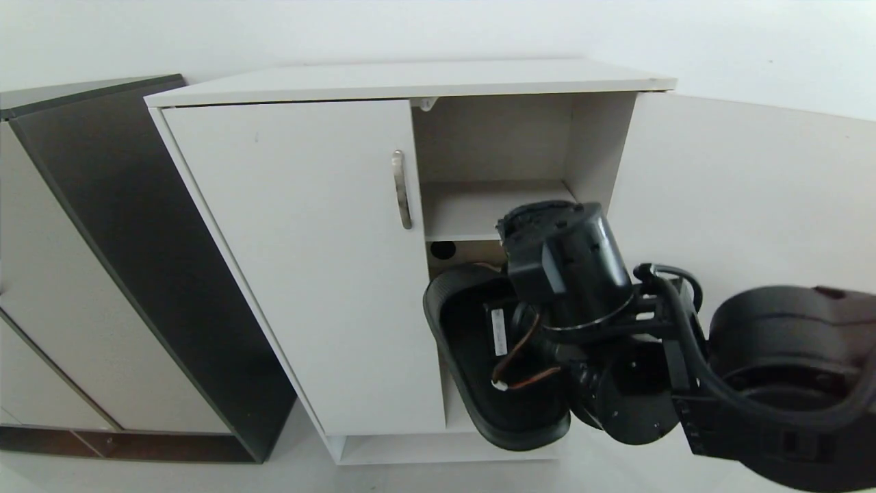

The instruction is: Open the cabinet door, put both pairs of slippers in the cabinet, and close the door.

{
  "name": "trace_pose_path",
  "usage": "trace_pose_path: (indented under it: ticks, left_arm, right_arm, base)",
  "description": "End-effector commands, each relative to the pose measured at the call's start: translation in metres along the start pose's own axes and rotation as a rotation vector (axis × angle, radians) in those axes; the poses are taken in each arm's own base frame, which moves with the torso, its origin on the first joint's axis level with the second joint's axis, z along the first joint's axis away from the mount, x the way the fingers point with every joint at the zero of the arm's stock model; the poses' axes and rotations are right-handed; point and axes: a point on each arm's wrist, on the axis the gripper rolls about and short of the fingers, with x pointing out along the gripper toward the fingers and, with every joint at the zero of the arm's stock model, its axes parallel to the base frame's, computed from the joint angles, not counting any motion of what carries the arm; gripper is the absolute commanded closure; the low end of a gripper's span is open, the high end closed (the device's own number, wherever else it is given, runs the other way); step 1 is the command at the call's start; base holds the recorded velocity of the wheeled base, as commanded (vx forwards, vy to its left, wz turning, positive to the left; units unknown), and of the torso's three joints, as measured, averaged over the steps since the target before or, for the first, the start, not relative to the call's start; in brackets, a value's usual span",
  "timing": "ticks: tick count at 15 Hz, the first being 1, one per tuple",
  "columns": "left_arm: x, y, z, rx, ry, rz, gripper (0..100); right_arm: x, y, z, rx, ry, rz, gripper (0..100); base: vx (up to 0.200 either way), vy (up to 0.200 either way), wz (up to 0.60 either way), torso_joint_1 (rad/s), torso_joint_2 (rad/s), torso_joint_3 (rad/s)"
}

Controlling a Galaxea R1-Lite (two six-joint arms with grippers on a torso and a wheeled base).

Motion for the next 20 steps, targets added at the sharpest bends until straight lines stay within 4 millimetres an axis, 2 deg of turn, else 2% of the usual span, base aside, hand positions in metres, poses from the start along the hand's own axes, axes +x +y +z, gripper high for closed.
trace_pose_path:
  ticks: [1, 5, 7, 11, 20]
  left_arm:
    - [0.000, 0.000, 0.000, 0.000, 0.001, 0.001, 100]
    - [0.000, 0.000, 0.000, 0.000, 0.001, 0.001, 100]
    - [0.000, 0.000, 0.000, 0.000, 0.001, 0.001, 100]
    - [0.000, 0.000, 0.000, 0.000, 0.001, 0.001, 100]
    - [0.000, 0.000, 0.000, 0.002, 0.001, 0.001, 100]
  right_arm:
    - [-0.005, 0.026, 0.029, 0.085, -0.076, -0.107, 100]
    - [0.000, 0.027, 0.027, 0.069, -0.079, -0.138, 100]
    - [0.006, 0.020, 0.028, 0.075, -0.079, -0.164, 100]
    - [0.018, 0.011, 0.017, 0.077, -0.064, -0.202, 100]
    - [0.028, 0.006, 0.017, 0.077, -0.140, -0.194, 100]
  base:
    - [0.000, 0.000, 0.00, 0.000, 0.00, 0.000]
    - [0.000, 0.000, 0.00, 0.000, 0.00, 0.000]
    - [0.000, 0.000, 0.00, 0.000, 0.00, 0.000]
    - [0.000, 0.000, 0.00, 0.000, 0.00, 0.000]
    - [0.200, 0.000, 0.00, 0.003, 0.00, 0.005]
